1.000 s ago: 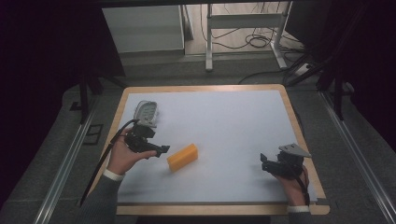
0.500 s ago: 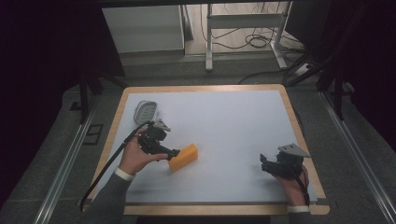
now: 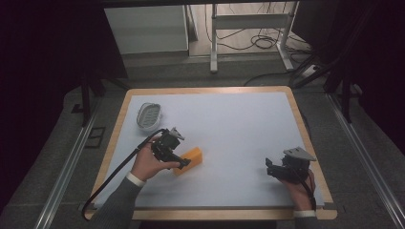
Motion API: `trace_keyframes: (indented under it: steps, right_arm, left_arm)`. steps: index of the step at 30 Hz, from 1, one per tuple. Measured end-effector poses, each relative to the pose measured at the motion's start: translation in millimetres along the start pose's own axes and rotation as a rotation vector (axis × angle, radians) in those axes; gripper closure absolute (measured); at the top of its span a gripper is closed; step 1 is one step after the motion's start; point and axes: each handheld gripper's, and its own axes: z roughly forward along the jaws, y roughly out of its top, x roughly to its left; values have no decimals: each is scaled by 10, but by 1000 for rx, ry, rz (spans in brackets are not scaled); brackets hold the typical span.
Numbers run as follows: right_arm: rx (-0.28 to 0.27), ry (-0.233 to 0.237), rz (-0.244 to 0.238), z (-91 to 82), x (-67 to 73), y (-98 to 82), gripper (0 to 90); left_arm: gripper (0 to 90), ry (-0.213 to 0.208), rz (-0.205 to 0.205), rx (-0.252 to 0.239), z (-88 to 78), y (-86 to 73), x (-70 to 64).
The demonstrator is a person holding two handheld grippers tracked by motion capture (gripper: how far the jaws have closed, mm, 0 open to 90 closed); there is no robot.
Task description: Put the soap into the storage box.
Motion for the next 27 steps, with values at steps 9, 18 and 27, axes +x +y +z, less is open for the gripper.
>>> trace_keyframes:
  steps: [9, 18, 27]
  right_arm:
    - [4, -6, -17, 5, 28, -3, 74]
    - [6, -7, -14, 9, 25, -9, 74]
    - [11, -16, -10, 4, 6, -16, 74]
  left_arm:
    - [236, 25, 19, 50, 194, 4, -75]
    - [360, 23, 17, 77, 299, 10, -83]
    - [593, 20, 29, 60, 346, -5, -135]
